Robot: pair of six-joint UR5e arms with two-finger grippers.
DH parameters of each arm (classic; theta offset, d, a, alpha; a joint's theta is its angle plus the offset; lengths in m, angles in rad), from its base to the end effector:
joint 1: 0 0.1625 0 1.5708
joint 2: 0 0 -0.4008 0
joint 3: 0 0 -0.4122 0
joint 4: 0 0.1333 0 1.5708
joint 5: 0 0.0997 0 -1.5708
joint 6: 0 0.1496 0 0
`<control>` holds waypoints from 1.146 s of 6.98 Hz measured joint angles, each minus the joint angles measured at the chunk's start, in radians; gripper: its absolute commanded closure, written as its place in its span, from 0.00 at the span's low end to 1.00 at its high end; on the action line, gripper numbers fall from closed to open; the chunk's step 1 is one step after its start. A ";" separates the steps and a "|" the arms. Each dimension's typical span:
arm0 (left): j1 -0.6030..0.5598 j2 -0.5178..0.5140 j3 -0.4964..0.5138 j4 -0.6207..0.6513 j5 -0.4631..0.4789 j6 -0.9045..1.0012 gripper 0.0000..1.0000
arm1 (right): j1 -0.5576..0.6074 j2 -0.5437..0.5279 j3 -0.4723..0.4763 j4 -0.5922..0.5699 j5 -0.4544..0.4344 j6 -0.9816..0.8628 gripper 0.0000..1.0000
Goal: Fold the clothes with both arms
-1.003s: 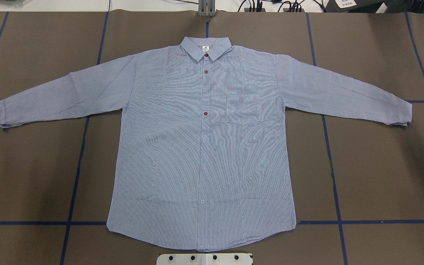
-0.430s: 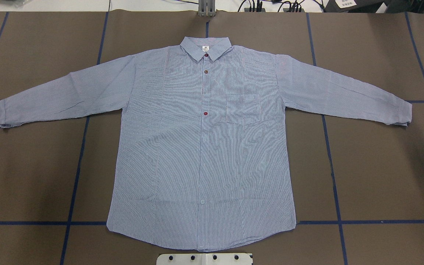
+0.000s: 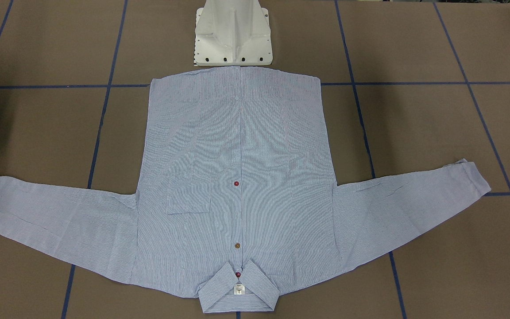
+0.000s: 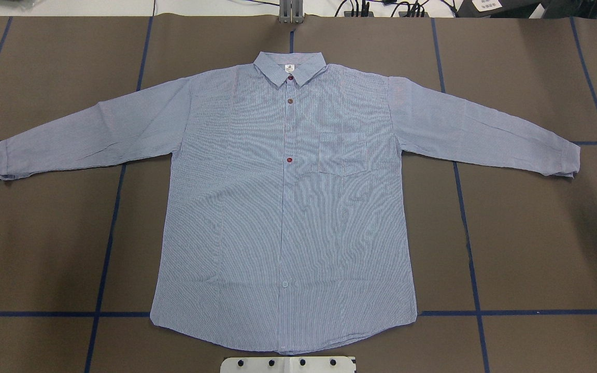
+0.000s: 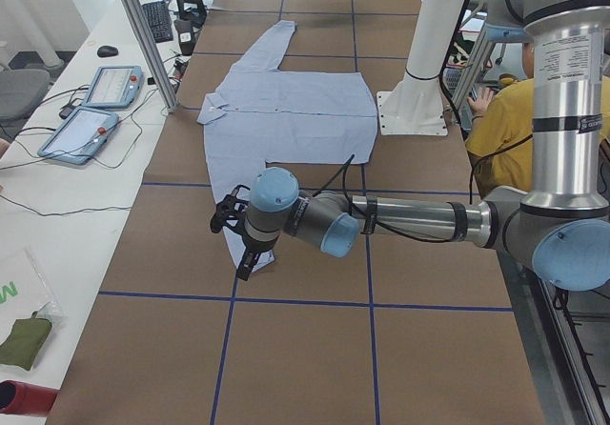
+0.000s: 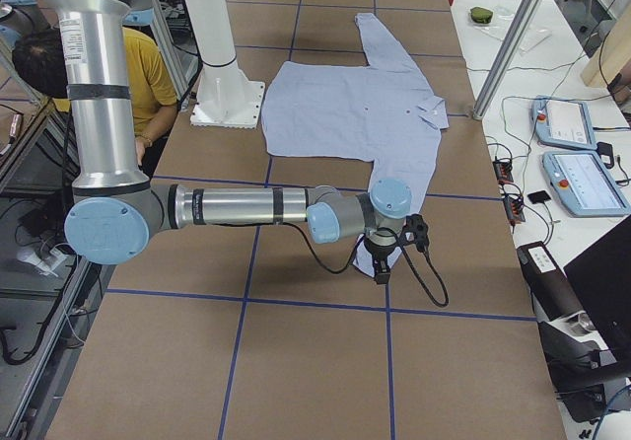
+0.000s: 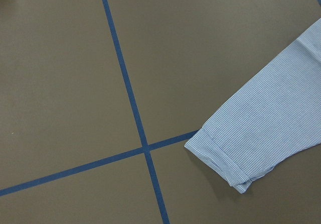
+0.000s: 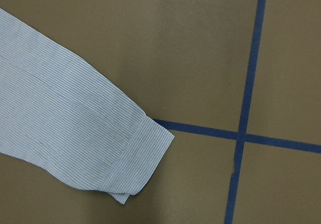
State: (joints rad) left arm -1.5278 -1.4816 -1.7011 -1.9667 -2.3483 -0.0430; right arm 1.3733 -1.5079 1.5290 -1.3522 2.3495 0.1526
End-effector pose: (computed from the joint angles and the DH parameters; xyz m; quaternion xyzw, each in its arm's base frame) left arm -0.0063 -0.5123 0.5992 0.1845 0.3783 0.0822 0.9034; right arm -0.0821 -0.5541 0.6336 0.0433 -0.3904 -0.0660 0.9173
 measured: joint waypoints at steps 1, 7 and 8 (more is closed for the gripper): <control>0.000 0.001 0.002 -0.001 0.000 0.000 0.00 | -0.031 0.001 -0.001 0.007 0.001 0.006 0.00; 0.002 0.002 0.013 -0.001 0.000 0.002 0.00 | -0.191 0.020 -0.148 0.384 -0.035 0.669 0.08; 0.002 0.002 0.014 -0.001 0.000 0.002 0.00 | -0.201 0.018 -0.183 0.464 -0.050 0.763 0.09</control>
State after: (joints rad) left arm -1.5263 -1.4793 -1.6875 -1.9681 -2.3485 -0.0414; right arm 1.1719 -1.4898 1.3464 -0.8878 2.2995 0.9152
